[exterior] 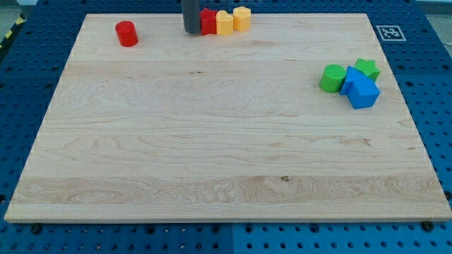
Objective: Push the red circle to the bottom of the heart
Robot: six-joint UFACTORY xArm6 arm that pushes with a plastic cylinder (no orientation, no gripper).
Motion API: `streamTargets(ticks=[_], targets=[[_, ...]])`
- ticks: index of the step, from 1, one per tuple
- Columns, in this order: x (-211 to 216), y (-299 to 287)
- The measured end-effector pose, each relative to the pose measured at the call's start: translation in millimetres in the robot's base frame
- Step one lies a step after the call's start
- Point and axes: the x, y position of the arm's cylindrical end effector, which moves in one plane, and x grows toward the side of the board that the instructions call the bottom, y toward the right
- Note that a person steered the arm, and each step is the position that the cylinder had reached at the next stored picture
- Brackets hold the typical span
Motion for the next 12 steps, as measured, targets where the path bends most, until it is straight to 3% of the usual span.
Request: streamTargets(ticks=[3,5,7,12], targets=[[-15,-189],[4,-161],[49,-128],[35,-100]])
